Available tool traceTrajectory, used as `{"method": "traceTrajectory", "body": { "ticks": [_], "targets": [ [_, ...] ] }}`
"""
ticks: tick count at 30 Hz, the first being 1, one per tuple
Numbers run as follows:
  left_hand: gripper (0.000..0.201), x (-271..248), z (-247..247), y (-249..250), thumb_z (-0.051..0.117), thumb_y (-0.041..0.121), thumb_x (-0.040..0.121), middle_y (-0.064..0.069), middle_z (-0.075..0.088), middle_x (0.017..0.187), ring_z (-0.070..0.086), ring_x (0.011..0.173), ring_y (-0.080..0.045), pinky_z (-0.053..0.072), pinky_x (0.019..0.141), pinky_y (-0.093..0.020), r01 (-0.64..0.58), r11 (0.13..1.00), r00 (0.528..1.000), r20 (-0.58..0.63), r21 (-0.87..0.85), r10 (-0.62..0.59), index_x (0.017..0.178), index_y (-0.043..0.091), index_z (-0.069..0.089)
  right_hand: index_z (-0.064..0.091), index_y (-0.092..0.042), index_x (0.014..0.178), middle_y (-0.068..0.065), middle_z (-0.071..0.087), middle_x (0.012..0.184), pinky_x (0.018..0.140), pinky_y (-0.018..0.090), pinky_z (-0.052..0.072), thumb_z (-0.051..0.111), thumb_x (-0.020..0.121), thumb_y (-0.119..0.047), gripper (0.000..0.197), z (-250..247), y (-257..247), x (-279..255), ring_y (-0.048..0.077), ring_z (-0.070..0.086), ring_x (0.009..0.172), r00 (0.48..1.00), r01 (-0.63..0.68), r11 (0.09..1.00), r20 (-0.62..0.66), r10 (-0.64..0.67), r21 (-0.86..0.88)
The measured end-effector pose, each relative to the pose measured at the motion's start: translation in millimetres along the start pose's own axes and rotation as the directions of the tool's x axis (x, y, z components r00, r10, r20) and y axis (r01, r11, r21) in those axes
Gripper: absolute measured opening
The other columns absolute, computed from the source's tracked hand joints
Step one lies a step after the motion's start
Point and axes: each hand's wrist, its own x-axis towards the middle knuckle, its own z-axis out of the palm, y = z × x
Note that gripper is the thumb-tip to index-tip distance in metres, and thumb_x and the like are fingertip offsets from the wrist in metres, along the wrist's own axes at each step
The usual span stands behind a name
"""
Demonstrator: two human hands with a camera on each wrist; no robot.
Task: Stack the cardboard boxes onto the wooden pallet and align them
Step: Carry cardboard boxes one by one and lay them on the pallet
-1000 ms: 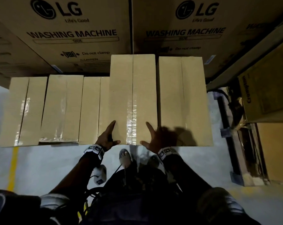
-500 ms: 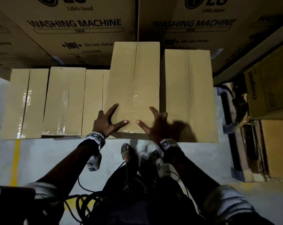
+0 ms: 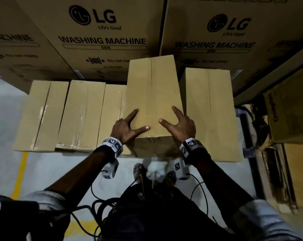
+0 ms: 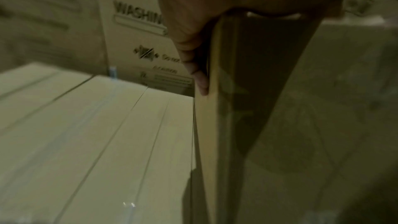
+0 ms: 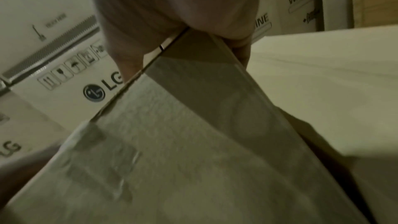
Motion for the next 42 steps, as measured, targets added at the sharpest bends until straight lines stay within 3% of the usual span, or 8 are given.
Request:
{"method": "traceTrajectory", "body": {
  "ticks": [7, 13, 23, 27, 30, 33, 37, 42],
  "targets": [
    [0.107, -32.1, -7.1, -4.6, 0.052, 0.099, 0.068, -0.015, 0.068, 0.134, 0.063, 0.121, -0.034, 0.053, 0.101, -0.041, -0.036, 0.999, 0.997, -0.070, -0.015, 0.035, 0.158, 0.049, 0.027, 0.033, -0.055, 0.153, 0.000, 0.050, 0.154, 0.111, 0.041, 0.038, 0.064, 0.070, -0.089, 0.096, -14.6, -7.5, -20.7, 0.030, 0.043, 0.140, 0.996, 0.084, 0.996, 0.021, -0.083, -0.028],
    [0.109, -55.4, -18.5, -2.0, 0.045, 0.106, 0.062, -0.011, 0.071, 0.124, 0.065, 0.113, -0.030, 0.052, 0.098, -0.039, 0.044, 0.999, 0.985, -0.167, 0.017, -0.041, 0.156, 0.056, 0.022, 0.034, -0.054, 0.153, -0.005, 0.050, 0.155, 0.115, 0.043, 0.039, 0.063, 0.067, -0.092, 0.099, -23.4, -13.8, -32.9, 0.029, 0.043, 0.143, 0.983, 0.182, 0.983, 0.024, -0.182, -0.007],
    [0.107, -110.5, -40.4, 42.2, 0.049, 0.103, 0.064, -0.013, 0.069, 0.119, 0.063, 0.114, -0.032, 0.050, 0.098, -0.041, 0.160, 0.987, 0.904, -0.399, -0.018, -0.154, 0.156, 0.052, 0.028, 0.032, -0.057, 0.153, -0.007, 0.046, 0.158, 0.113, 0.045, 0.037, 0.065, 0.068, -0.089, 0.097, -60.9, -33.0, -32.9, 0.030, 0.037, 0.145, 0.921, 0.382, 0.924, 0.076, -0.382, 0.014],
    [0.107, -137.5, -30.8, 59.8, 0.049, 0.103, 0.064, -0.013, 0.069, 0.123, 0.062, 0.114, -0.032, 0.051, 0.099, -0.044, 0.232, 0.970, 0.845, -0.478, -0.074, -0.239, 0.156, 0.056, 0.022, 0.030, -0.060, 0.151, -0.009, 0.047, 0.157, 0.117, 0.051, 0.038, 0.057, 0.061, -0.099, 0.102, -73.1, -35.4, -23.1, 0.026, 0.040, 0.146, 0.850, 0.514, 0.857, 0.115, -0.514, 0.034],
    [0.102, -163.6, -24.2, 68.7, 0.056, 0.095, 0.071, -0.011, 0.068, 0.130, 0.061, 0.119, -0.031, 0.050, 0.098, -0.041, 0.273, 0.954, 0.784, -0.547, -0.123, -0.295, 0.158, 0.048, 0.030, 0.032, -0.059, 0.152, -0.008, 0.047, 0.158, 0.118, 0.050, 0.036, 0.058, 0.061, -0.098, 0.102, -74.1, -43.8, -23.5, 0.024, 0.039, 0.147, 0.786, 0.595, 0.802, 0.174, -0.594, 0.049],
    [0.097, -191.3, -15.9, 65.3, 0.059, 0.092, 0.073, -0.004, 0.068, 0.134, 0.063, 0.122, -0.029, 0.051, 0.101, -0.040, 0.329, 0.921, 0.688, -0.615, -0.207, -0.384, 0.156, 0.047, 0.036, 0.032, -0.058, 0.152, -0.009, 0.046, 0.159, 0.118, 0.049, 0.033, 0.061, 0.062, -0.095, 0.102, -61.6, -59.5, -31.0, 0.025, 0.036, 0.148, 0.717, 0.651, 0.756, 0.267, -0.643, 0.073],
    [0.098, -237.4, -3.3, 50.1, 0.056, 0.095, 0.068, -0.006, 0.072, 0.122, 0.065, 0.114, -0.029, 0.052, 0.094, -0.038, 0.437, 0.845, 0.563, -0.638, -0.309, -0.525, 0.154, 0.052, 0.035, 0.038, -0.053, 0.152, -0.011, 0.048, 0.157, 0.117, 0.046, 0.032, 0.064, 0.064, -0.093, 0.100, -32.8, -81.2, -54.6, 0.024, 0.039, 0.146, 0.592, 0.738, 0.668, 0.380, -0.711, 0.098],
    [0.102, -291.1, -3.8, 22.7, 0.067, 0.088, 0.070, 0.019, 0.053, 0.151, 0.061, 0.129, -0.019, 0.048, 0.104, -0.036, 0.461, 0.783, 0.411, -0.682, -0.418, -0.606, 0.157, 0.051, 0.029, 0.036, -0.053, 0.153, -0.006, 0.047, 0.157, 0.116, 0.047, 0.034, 0.064, 0.064, -0.092, 0.101, 13.2, -115.8, -96.8, 0.026, 0.038, 0.146, 0.418, 0.829, 0.549, 0.537, -0.733, 0.104]
  ]
}}
